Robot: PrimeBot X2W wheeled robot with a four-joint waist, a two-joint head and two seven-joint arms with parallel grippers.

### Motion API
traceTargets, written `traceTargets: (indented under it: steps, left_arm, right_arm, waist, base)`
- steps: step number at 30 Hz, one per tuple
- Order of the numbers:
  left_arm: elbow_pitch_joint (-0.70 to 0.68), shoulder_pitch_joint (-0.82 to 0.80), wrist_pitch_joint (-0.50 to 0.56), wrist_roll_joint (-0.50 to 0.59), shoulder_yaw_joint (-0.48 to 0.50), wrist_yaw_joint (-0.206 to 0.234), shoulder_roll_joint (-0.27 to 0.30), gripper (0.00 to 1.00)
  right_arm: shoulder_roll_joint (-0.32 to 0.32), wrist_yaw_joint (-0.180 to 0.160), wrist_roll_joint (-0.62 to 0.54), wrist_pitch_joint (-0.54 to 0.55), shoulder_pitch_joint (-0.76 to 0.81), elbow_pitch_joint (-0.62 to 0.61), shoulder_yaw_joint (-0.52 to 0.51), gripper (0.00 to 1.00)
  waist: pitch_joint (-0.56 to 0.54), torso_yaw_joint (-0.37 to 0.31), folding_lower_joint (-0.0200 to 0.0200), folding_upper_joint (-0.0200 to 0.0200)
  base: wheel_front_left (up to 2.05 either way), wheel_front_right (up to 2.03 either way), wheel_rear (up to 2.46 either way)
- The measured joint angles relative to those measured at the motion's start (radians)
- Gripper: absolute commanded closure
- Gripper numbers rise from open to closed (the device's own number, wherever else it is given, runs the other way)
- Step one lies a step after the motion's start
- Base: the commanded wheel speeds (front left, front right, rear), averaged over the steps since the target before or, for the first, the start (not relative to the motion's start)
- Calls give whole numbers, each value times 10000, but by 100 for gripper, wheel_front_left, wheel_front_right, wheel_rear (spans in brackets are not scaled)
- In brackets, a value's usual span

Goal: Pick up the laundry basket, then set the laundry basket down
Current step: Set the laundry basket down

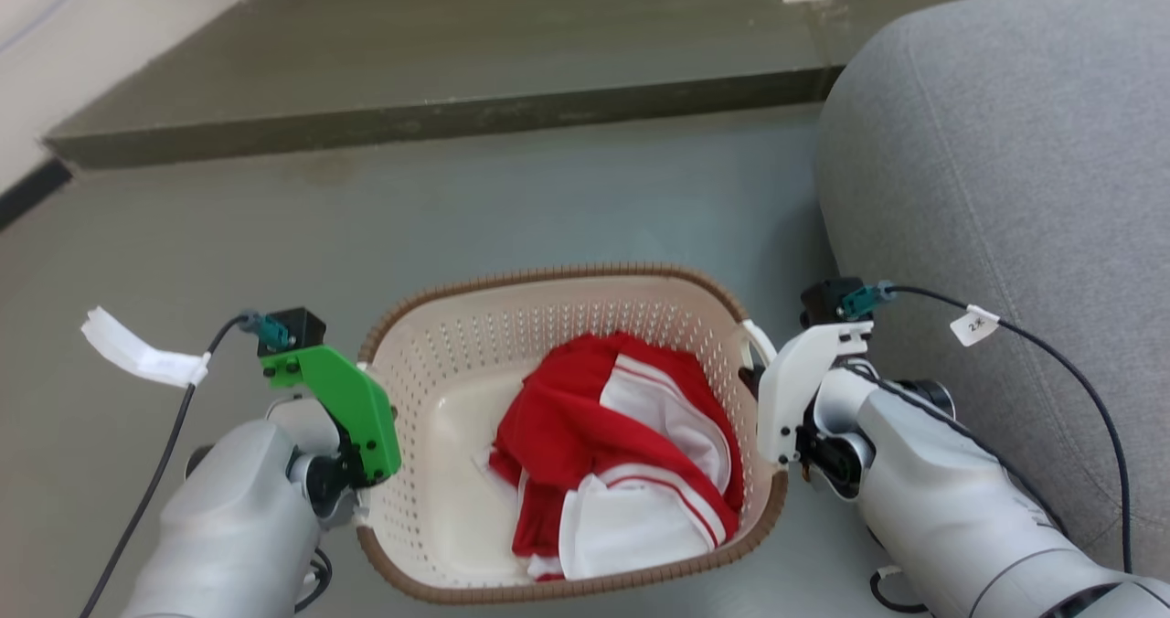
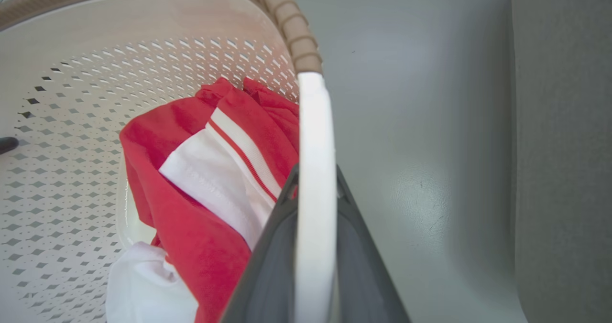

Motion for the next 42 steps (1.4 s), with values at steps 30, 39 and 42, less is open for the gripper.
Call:
traceTargets:
  steps: [30, 39, 42]
  left_arm:
    - [-222, -1802, -2167, 813, -299, 151, -96, 100]
    - [-328, -2676, -2750, 1005, -318, 205, -84, 100]
    - [-384, -3008, -2800, 1064, -332, 205, -86, 100]
  right_arm:
    - [-299, -307, -497, -2186, -1695, -10, -13, 100]
    - [-460, -497, -570, -2890, -2520, -125, -136, 100]
    - [-502, -571, -558, -3074, -2746, -148, -251, 100]
  waist:
    - [4068, 372, 1, 0]
    - [5365, 481, 2, 0]
    - [5799, 512, 2, 0]
  base:
    - [0, 0, 0]
    - [0, 0, 0]
    - [0, 0, 0]
